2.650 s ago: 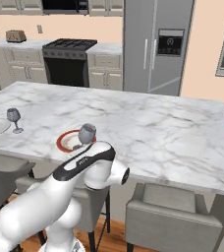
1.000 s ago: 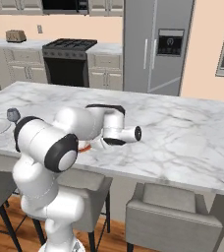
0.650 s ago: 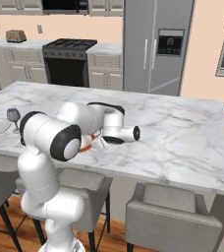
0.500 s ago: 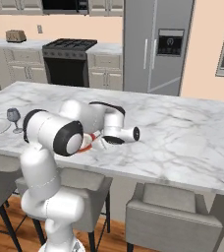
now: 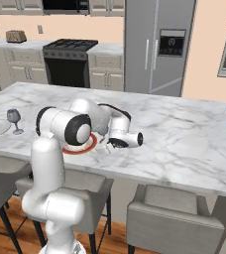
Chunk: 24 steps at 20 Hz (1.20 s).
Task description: Retrieve the wine glasses from the counter and place one next to each plate.
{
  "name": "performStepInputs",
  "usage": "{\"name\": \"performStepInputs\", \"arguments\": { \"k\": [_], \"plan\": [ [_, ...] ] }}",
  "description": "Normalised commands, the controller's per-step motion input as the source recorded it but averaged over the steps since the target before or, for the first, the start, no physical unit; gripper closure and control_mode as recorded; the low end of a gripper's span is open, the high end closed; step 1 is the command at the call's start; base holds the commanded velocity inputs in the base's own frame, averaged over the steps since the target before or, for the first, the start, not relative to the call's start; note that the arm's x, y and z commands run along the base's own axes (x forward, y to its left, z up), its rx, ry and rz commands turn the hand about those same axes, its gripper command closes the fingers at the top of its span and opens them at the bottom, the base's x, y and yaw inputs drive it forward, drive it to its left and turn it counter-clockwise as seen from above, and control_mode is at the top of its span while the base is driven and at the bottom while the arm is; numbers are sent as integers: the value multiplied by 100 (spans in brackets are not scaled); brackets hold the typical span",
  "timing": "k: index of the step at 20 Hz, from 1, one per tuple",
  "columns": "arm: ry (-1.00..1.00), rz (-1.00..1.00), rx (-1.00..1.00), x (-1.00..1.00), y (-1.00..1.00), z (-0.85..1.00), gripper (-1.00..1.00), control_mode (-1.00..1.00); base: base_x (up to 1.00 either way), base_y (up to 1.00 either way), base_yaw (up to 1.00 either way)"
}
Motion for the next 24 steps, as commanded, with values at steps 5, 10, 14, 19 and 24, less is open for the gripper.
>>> {"name": "performStepInputs", "arguments": {
  "k": [5,10,14,19,24],
  "plan": [
    [-2,8,10,55,-2,-42,100,-100,0,0,0],
    [0,8,28,59,-15,-28,100,-100,0,0,0],
    [-5,9,10,33,-11,-24,100,-100,0,0,0],
    [-20,11,-7,9,7,-26,100,-100,0,0,0],
    [-3,5,-16,7,10,-32,100,-100,0,0,0]
  ]
}}
